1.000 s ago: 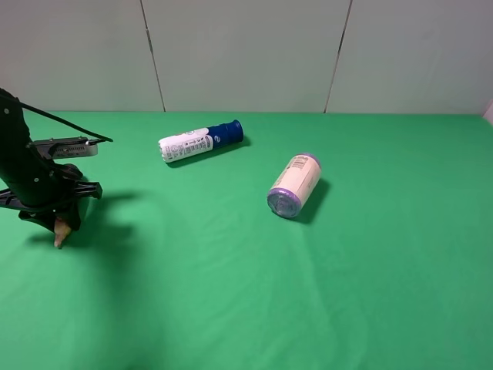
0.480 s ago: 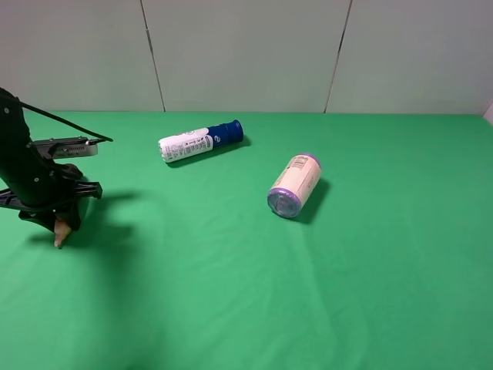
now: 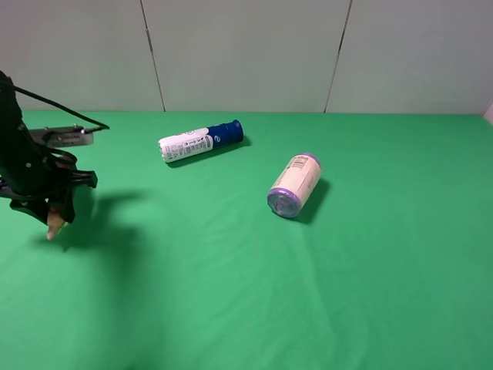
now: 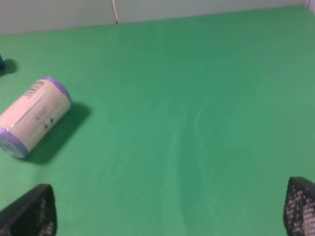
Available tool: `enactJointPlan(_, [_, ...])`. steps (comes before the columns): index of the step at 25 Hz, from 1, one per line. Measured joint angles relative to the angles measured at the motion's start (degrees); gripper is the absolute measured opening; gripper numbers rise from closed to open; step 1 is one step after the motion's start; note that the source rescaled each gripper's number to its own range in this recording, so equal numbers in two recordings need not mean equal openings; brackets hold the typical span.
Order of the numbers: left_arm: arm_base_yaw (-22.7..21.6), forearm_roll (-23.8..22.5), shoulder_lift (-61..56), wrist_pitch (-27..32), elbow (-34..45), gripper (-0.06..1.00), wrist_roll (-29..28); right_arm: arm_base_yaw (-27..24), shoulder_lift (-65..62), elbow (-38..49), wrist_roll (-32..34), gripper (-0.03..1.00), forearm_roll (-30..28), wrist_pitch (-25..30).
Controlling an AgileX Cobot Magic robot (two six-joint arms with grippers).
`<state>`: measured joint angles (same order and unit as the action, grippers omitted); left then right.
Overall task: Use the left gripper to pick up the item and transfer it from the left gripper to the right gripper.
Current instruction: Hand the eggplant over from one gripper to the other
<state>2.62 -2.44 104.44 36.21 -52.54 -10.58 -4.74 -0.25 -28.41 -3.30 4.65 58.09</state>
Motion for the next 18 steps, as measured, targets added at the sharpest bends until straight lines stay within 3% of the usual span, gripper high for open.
enactJointPlan(8, [0.00,-0.16,-9.98,6.12,-0.06,0.00,0.36,0.00,0.00,0.00,0.00,1.00,0.00,0.00])
enactJointPlan(18, [0.00,-0.53,-19.86,14.36,-0.11,0.00,5.32,0.00,0.00,0.00,0.00,1.00,0.00,0.00])
